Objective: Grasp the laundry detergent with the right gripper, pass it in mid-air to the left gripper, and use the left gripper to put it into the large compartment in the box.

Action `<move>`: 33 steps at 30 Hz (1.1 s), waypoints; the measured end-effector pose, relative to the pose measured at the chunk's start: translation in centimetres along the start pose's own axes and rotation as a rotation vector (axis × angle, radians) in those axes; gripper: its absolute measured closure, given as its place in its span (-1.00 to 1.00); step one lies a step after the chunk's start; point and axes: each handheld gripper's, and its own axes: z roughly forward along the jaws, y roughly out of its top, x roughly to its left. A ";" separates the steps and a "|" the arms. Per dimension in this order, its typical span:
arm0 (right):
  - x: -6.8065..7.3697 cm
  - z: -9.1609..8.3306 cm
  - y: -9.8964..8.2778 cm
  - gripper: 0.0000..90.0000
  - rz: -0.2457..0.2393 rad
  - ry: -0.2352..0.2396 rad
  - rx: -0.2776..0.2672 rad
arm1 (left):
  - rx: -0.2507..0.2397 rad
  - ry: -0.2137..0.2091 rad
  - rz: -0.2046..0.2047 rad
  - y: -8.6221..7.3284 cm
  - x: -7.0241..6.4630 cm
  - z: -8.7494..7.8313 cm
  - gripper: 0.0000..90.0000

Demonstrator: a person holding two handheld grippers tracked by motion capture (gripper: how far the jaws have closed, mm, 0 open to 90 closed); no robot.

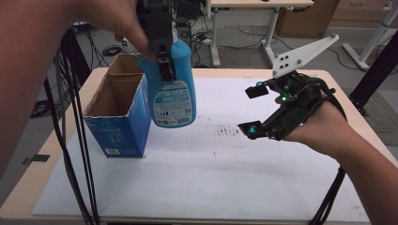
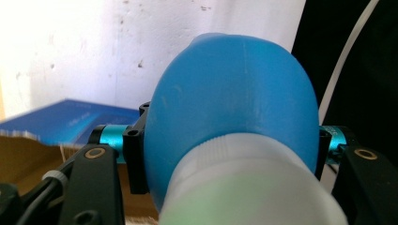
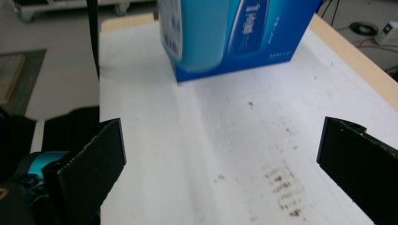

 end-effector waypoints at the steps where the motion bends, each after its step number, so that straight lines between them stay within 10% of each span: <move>1: -0.2 -0.1 0.0 -0.99 -0.010 -0.003 0.019 | -0.005 0.001 -0.025 -0.4 0.1 -0.4 -0.16; 5: -0.6 -0.5 0.0 -0.99 -0.021 -0.003 0.080 | -0.011 0.002 -0.142 -1.6 0.5 -1.6 -0.16; 7: -1.2 -1.0 -0.2 -0.99 -0.033 -0.009 0.134 | -0.021 0.007 -0.306 -2.9 1.1 -2.7 -0.16; 12: -1.7 -1.3 -0.7 -0.99 -0.039 -0.016 0.191 | -0.037 0.036 -0.481 -4.6 1.7 -4.0 -0.16; 13: -1.7 -1.5 -0.8 -0.99 -0.045 -0.021 0.206 | -0.053 0.047 -0.579 -5.4 2.1 -4.3 -0.16; 16: -1.8 -1.6 -0.9 -0.99 -0.049 -0.020 0.215 | -0.046 0.054 -0.666 -6.3 2.6 -4.5 -0.16; 22: -1.9 -1.8 -1.0 -0.99 -0.056 -0.032 0.215 | -0.030 0.121 -0.974 -8.6 4.2 -4.5 -0.16; 24: -1.8 -1.8 -1.0 -0.99 -0.052 -0.035 0.220 | -0.030 0.121 -0.974 -8.6 4.2 -4.5 -0.16; 26: -1.8 -1.8 -1.1 -0.99 -0.050 -0.039 0.218 | -0.022 0.138 -1.077 -9.7 5.3 -3.9 -0.16; 33: -1.8 -1.4 -1.0 -0.99 -0.041 -0.046 0.216 | 0.003 0.113 -1.080 -10.9 6.9 -1.2 -0.16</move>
